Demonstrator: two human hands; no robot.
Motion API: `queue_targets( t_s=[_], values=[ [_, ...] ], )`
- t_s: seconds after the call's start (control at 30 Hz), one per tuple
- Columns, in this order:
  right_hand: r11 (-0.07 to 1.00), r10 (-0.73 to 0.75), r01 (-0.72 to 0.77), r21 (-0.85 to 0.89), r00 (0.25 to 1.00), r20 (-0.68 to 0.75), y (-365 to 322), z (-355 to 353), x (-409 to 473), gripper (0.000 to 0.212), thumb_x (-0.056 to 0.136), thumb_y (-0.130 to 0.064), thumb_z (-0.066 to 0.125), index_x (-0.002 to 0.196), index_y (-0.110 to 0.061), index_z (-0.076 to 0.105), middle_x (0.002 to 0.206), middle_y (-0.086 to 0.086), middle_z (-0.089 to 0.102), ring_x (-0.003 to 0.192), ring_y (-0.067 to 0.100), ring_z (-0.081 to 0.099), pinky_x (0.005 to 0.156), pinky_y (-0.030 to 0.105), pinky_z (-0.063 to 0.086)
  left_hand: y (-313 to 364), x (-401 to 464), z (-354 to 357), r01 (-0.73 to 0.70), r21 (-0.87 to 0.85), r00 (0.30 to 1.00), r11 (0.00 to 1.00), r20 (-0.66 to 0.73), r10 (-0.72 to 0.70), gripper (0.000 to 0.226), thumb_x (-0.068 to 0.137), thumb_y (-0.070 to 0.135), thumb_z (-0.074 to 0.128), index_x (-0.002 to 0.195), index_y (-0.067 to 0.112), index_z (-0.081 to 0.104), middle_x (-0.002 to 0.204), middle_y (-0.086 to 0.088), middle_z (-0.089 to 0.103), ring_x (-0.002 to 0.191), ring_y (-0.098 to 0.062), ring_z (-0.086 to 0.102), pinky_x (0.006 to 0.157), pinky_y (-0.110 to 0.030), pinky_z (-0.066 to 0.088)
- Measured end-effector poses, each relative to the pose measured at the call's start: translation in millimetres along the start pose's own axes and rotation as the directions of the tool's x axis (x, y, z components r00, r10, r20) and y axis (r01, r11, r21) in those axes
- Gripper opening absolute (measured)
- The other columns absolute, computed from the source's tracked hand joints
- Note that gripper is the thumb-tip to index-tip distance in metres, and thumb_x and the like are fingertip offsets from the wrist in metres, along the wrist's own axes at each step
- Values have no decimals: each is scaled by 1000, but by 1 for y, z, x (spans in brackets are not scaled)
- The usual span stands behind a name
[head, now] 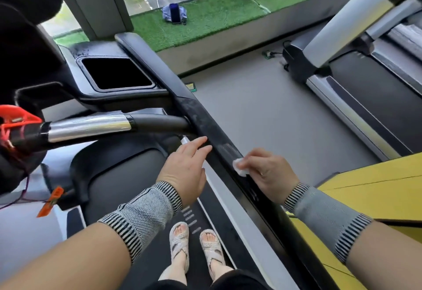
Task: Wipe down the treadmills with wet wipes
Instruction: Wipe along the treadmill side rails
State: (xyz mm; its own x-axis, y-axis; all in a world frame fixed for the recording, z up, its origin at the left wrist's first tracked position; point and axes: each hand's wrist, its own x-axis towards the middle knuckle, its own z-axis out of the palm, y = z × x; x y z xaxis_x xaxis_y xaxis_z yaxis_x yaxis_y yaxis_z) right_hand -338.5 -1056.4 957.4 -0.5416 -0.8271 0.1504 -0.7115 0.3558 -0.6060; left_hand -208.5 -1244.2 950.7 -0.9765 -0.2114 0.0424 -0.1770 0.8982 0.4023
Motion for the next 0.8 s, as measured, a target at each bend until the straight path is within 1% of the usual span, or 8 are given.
queue_targets(
  t_s=[0.1,0.23,0.33,0.43,0.53,0.6,0.7,0.8],
  values=[
    [999,31,-31,21,1000,-2,-3,3,20,11,80,-13,63,80,-14,74,81,0,64,64,12,58,65,12,41,1,0,0,16,7,1000,1000,-25,-16,53,71,10,60,124,3,59,136,-16,52,114,-37,57,86,-53,52],
    [999,44,-43,18,998,-34,2,7,19,15,83,-18,59,81,-15,73,80,0,63,66,15,59,66,18,45,7,0,2,36,-4,999,999,-38,-36,54,68,5,65,122,3,60,135,-17,53,112,-38,58,88,-53,52],
    [999,47,-47,6,998,-39,6,-3,-14,10,82,-17,61,80,-18,71,82,-4,64,68,13,61,67,15,45,5,1,1,29,4,999,1000,-42,-29,52,69,7,63,121,3,61,133,-16,54,110,-37,59,88,-52,52],
    [998,39,-37,-56,999,37,-2,-2,20,14,83,-15,57,78,-13,70,81,0,65,69,21,61,66,21,44,8,4,0,46,4,997,999,-63,-45,47,69,5,62,116,3,63,129,-16,57,105,-36,61,84,-51,54],
    [969,228,-238,61,963,142,-4,-15,48,15,87,-7,61,80,-17,69,68,-9,59,64,14,54,62,19,38,13,6,-4,71,-10,995,997,-65,-72,41,74,8,62,115,7,64,129,-11,57,108,-32,59,91,-46,52],
    [805,388,-440,399,898,208,0,-32,48,24,88,0,58,74,-18,62,63,-7,56,56,6,49,54,16,39,17,9,-8,129,-78,988,989,-73,-134,39,82,13,64,121,14,62,131,0,55,115,-20,54,98,-33,44],
    [393,465,-581,713,794,391,-2,-40,42,25,89,9,51,75,-11,57,58,-1,56,47,4,51,42,17,43,38,22,-20,258,-423,951,869,-46,-305,31,87,19,63,118,20,60,110,12,62,98,-1,58,90,-20,46],
    [347,422,-610,713,780,462,-11,-38,43,21,89,9,52,79,-9,58,56,-3,61,45,5,54,40,16,42,58,35,-30,327,-712,927,621,114,-357,21,85,14,69,104,21,62,92,6,68,82,-3,64,80,-19,52]
  ],
)
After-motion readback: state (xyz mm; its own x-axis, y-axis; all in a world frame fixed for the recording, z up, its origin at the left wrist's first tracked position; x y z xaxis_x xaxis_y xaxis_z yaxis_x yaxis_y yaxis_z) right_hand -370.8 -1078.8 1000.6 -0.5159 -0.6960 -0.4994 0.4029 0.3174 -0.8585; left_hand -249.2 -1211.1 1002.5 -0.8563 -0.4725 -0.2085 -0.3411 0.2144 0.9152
